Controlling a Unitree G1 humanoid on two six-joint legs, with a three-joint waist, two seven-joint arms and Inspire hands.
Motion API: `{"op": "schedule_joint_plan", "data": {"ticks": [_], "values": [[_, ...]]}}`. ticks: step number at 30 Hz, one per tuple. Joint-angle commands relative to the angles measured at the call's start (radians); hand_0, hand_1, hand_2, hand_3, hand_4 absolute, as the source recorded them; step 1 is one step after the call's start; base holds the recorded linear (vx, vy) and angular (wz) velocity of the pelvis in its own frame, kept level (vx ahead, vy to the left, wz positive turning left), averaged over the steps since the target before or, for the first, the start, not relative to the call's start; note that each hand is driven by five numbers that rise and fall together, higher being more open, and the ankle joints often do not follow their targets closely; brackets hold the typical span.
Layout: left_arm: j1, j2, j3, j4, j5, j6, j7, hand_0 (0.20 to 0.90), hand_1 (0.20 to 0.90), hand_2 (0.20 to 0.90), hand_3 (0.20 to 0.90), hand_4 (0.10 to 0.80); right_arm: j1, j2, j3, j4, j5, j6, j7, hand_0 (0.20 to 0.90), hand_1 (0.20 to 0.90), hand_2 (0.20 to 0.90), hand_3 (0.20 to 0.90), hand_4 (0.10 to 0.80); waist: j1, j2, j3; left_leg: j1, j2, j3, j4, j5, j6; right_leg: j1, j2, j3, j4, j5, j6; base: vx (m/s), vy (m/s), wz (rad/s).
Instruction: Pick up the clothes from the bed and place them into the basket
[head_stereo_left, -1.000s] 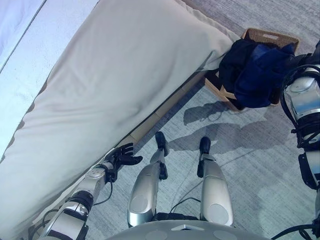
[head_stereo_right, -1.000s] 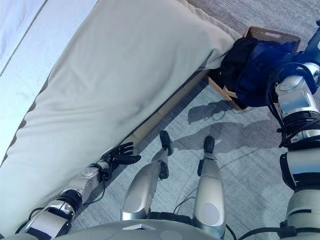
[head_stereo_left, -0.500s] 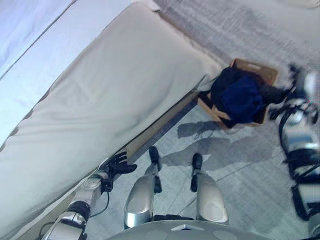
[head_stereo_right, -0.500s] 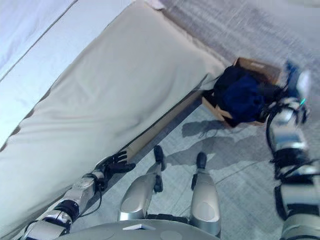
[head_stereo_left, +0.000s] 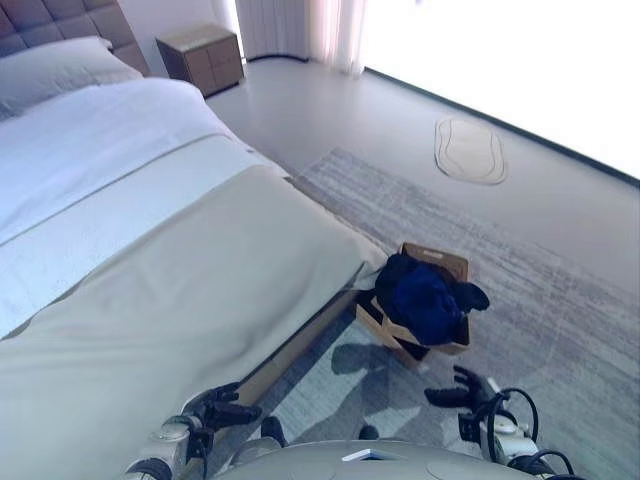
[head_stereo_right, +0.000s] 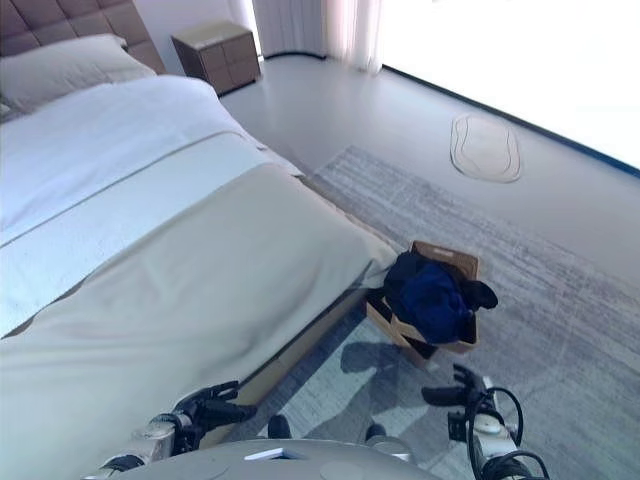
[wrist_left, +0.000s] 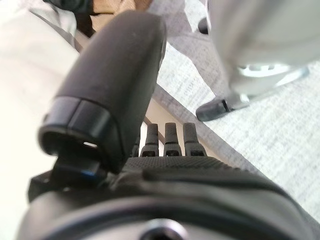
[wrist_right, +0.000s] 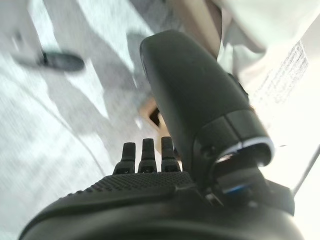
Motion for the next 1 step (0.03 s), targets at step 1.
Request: {"op": "schedule_joint_plan", "data": {"ticks": [1], "values": [[-0.040, -0.008, 0.013, 0.068, 0.059, -0.023, -0.019, 0.900, 0.900, 0.900, 0.900, 0.800, -0.059, -0.008, 0.006, 0.031, -0.026, -0.068, 0.067, 0.900, 0.900, 0.900, 0.900, 0.800, 0.013, 0.020, 0.005, 0.054, -0.051, -0.026, 0.007, -0.151, 0.047, -0.041, 0.034, -0.077, 0.061, -0.022, -0.019, 0.006, 0.041, 0.00]]}}
